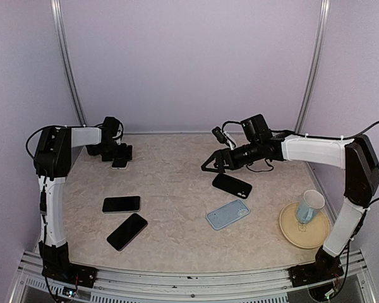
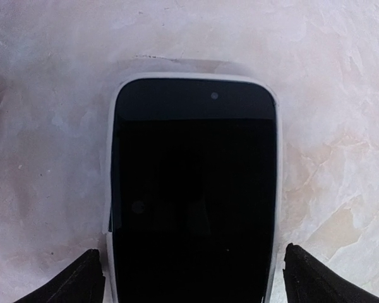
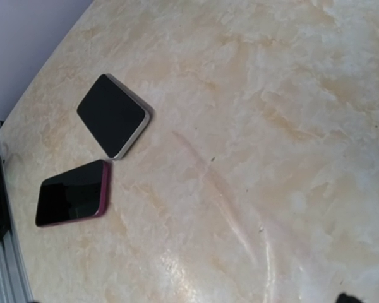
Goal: Put the phone into the phone case
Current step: Place the phone with the phone case at the corner of the board, then move the phone to the corner of the board.
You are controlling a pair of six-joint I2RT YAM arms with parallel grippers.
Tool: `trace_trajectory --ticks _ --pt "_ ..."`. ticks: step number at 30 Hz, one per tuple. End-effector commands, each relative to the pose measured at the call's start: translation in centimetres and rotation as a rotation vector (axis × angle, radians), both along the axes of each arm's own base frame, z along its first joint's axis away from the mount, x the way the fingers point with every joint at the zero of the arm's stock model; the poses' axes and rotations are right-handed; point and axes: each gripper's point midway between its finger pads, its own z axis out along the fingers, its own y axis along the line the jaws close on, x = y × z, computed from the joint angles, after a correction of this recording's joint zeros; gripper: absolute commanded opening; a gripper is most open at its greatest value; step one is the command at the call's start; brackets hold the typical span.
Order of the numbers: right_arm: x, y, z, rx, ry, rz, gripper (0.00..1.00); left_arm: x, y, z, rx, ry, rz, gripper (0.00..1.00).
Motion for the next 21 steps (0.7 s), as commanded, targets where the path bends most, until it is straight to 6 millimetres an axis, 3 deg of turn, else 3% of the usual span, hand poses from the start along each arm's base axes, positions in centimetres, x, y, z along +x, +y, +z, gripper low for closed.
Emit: trace_trajectory --ticks 1,10,15,21 --pt "0.2 -0.2 0.5 0.009 -0.021 -0.006 1.00 0.1 -0.2 0.6 0.005 -0.026 0.016 0.99" --pt "0.3 -0.4 0.6 -0.002 -0.051 -0.004 1.00 -0.4 0.3 4.3 0.038 -0.101 0.053 0.99" --pt "1.4 -1.2 1.2 -0.041 -0.122 -0.060 1.00 -1.4 -0.5 8.6 0.063 -0.202 0.066 0.99" --pt "1.7 -1.6 1.3 -0.030 -0.136 -0.090 1.00 -4.3 -3.0 13.2 0.093 -0.310 0.054 0.99"
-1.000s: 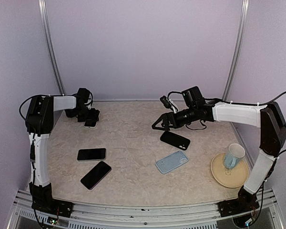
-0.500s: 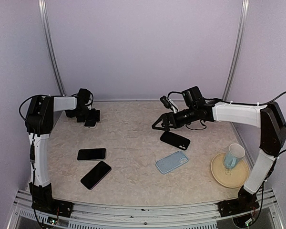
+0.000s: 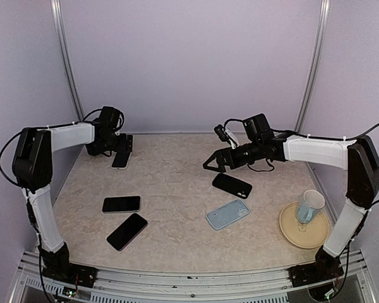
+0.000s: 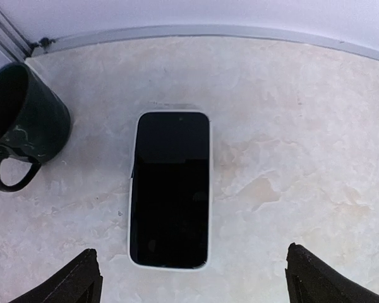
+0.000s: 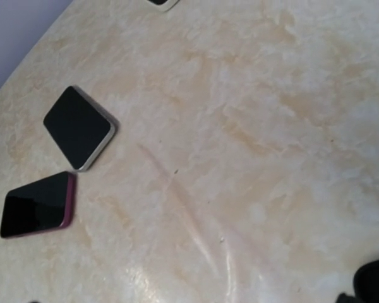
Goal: Put the phone into the phone case
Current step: Move the phone to the corner of the board.
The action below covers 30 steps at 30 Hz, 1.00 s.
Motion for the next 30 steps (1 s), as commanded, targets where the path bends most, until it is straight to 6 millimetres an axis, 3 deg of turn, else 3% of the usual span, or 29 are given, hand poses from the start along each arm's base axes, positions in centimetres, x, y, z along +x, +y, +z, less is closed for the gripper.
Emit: trace_trajectory --ticks 1,8,14,19,21,30 --pt "0.6 -1.0 1.1 0.021 -0.045 -0.039 1.00 -1.4 -1.7 6.1 0.028 -0.159 0.020 0.99" --pt "-0.1 -2.1 -0.4 0.128 0.064 -0.004 1.00 -6.1 -5.5 11.3 0.000 -0.296 -0.016 0.99" --pt "0.7 -4.0 -1.1 0.011 -0.001 -0.094 1.00 -9.7 -6.8 13.2 -0.184 -0.352 -0.076 0.99" --pt "1.1 -5.5 -1.8 -0.062 -0.030 -0.184 1.00 -12.8 -6.2 15.0 -0.182 -0.405 -0.063 0.99" --pt "1.2 -6.0 -1.5 -0.064 -0.053 -0.220 1.00 -13.6 -6.0 14.4 -0.136 -0.386 -0.039 0.99" --pt "0.4 -6.5 -0.1 -0.115 -0.110 -0.207 1.00 -17.9 -9.0 9.6 -0.144 -0.300 -0.091 0.99"
